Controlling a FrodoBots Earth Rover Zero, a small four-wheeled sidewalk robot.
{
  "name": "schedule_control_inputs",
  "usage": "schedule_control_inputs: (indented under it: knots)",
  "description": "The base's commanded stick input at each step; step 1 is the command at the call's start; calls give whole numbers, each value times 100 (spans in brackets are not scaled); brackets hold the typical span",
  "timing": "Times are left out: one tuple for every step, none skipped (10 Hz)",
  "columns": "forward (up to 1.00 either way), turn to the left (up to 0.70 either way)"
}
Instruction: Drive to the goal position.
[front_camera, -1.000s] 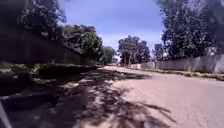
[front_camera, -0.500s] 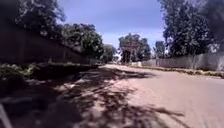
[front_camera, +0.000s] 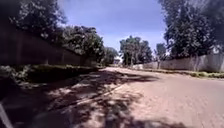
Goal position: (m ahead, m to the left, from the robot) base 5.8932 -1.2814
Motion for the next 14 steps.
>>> schedule_control_inputs:
  knots:
    - [70, -18]
    - [70, -35]
    - [70, -18]
    - [70, -2]
    - [70, 0]
    - [70, 0]
    - [70, 0]
    - [70, 0]
    - [70, 0]
    - [70, 0]
    - [70, 0]
    - [70, 0]
    - [70, 0]
    - [70, 0]
